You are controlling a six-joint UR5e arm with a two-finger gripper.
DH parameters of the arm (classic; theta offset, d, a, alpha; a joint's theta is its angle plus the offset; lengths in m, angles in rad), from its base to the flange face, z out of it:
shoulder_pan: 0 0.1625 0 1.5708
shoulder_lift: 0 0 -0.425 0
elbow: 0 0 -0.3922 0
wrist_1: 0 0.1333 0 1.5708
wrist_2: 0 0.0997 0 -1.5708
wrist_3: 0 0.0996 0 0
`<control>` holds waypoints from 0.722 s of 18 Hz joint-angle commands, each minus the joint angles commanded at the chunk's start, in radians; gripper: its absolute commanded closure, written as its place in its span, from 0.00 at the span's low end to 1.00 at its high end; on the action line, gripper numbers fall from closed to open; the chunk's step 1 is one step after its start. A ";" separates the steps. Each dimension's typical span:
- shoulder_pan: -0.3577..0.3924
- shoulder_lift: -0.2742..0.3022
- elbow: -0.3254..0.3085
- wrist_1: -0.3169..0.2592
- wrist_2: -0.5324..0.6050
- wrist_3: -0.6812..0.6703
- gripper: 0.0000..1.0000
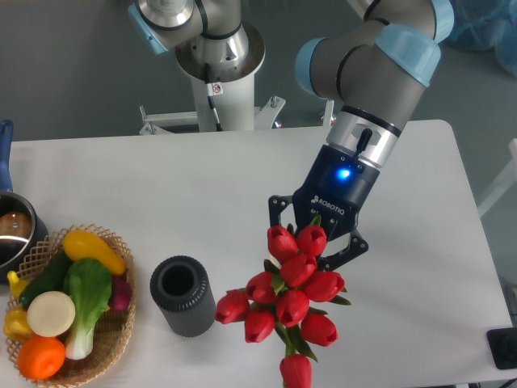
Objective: Insert the flowers into the vase
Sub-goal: 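Carry the red tulips toward the black cylindrical vase, raising them, then move the tulips over the vase and lower the stems into it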
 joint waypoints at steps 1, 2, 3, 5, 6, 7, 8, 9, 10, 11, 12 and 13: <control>-0.012 -0.003 0.000 0.000 -0.045 0.000 0.96; -0.023 -0.005 0.000 0.000 -0.062 0.000 0.96; -0.038 -0.005 -0.002 0.000 -0.071 0.000 0.96; -0.066 -0.003 -0.003 0.000 -0.076 -0.011 0.96; -0.074 -0.003 -0.003 0.000 -0.089 -0.011 0.96; -0.081 -0.003 -0.003 0.000 -0.117 -0.011 0.96; -0.084 -0.003 -0.003 0.000 -0.140 -0.011 0.96; -0.086 -0.003 -0.003 0.000 -0.160 -0.011 0.96; -0.094 -0.005 -0.003 0.000 -0.183 -0.009 0.96; -0.095 -0.006 -0.005 0.000 -0.207 -0.009 0.96; -0.095 -0.008 -0.005 0.000 -0.226 -0.006 0.96; -0.095 -0.009 -0.005 0.000 -0.241 -0.005 0.96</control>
